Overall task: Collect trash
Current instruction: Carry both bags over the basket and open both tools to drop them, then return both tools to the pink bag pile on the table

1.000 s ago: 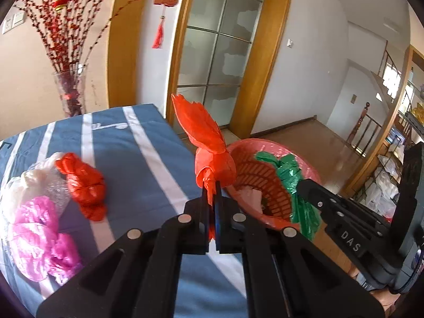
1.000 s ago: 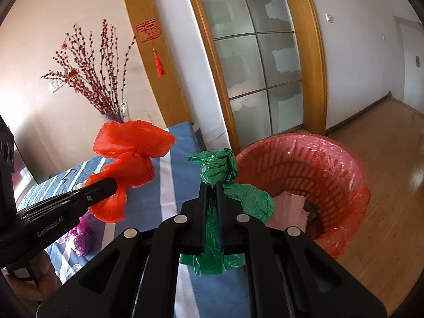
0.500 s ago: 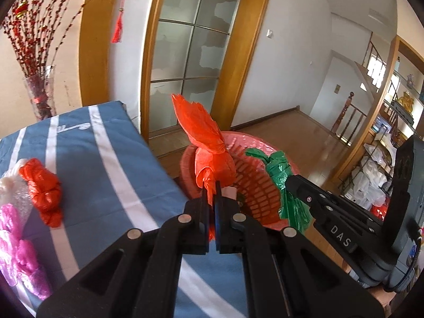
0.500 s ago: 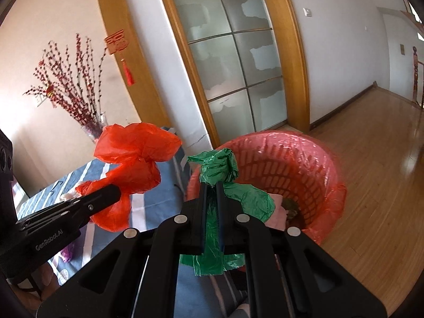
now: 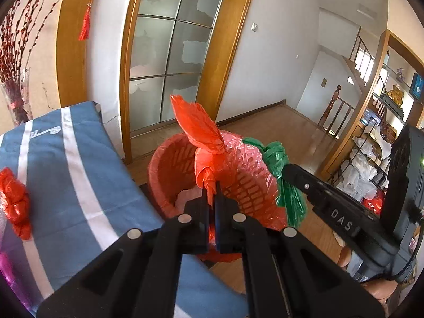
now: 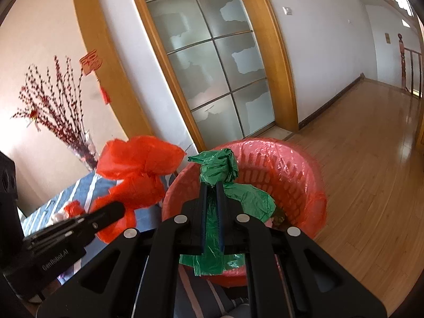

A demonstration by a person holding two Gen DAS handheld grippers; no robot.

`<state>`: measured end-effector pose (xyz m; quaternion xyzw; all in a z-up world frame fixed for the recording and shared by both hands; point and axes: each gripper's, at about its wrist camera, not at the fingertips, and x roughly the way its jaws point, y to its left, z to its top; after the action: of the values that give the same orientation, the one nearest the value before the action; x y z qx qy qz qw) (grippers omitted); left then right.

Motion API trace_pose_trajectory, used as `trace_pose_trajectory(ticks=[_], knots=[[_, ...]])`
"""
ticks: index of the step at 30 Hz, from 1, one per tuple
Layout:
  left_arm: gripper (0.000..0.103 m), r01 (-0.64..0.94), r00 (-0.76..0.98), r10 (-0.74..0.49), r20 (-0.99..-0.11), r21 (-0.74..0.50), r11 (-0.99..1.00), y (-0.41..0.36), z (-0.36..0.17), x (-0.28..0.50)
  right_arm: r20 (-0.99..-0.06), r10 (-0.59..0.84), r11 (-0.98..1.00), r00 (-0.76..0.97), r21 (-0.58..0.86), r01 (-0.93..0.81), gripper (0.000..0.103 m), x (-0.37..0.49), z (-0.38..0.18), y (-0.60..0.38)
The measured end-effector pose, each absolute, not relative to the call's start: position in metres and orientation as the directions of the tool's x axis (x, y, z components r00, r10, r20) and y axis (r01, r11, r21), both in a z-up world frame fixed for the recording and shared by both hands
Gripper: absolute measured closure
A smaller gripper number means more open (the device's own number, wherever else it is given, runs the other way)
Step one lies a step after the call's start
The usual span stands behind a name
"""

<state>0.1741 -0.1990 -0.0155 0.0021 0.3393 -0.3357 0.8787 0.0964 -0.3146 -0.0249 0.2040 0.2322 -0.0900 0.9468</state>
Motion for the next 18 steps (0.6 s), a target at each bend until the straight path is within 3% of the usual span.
trace_pose_trajectory(ticks=[8, 13, 18], knots=[[0.095, 0.574, 0.526, -0.573, -0.628, -0.234, 0.785, -0.216, -0.032, 0.193, -0.464, -0.076, 0.873, 0.882, 0.396, 0.284, 0.095, 0.110, -0.028, -0.337], [0.072, 0.510, 0.536, -0.530, -0.657, -0.248, 0.824, -0.205, -0.044, 0.205, -0.492, -0.083, 0.853, 0.867, 0.414, 0.316, 0.069, 0.111, -0.040, -0.346], [0.061, 0.461, 0.584, -0.476, -0.658, -0.214, 0.861, -0.182, -0.040, 0.200, -0.511, -0.116, 0.868, 0.852, 0.364, 0.337, 0.069, 0.102, -0.046, -0.337]])
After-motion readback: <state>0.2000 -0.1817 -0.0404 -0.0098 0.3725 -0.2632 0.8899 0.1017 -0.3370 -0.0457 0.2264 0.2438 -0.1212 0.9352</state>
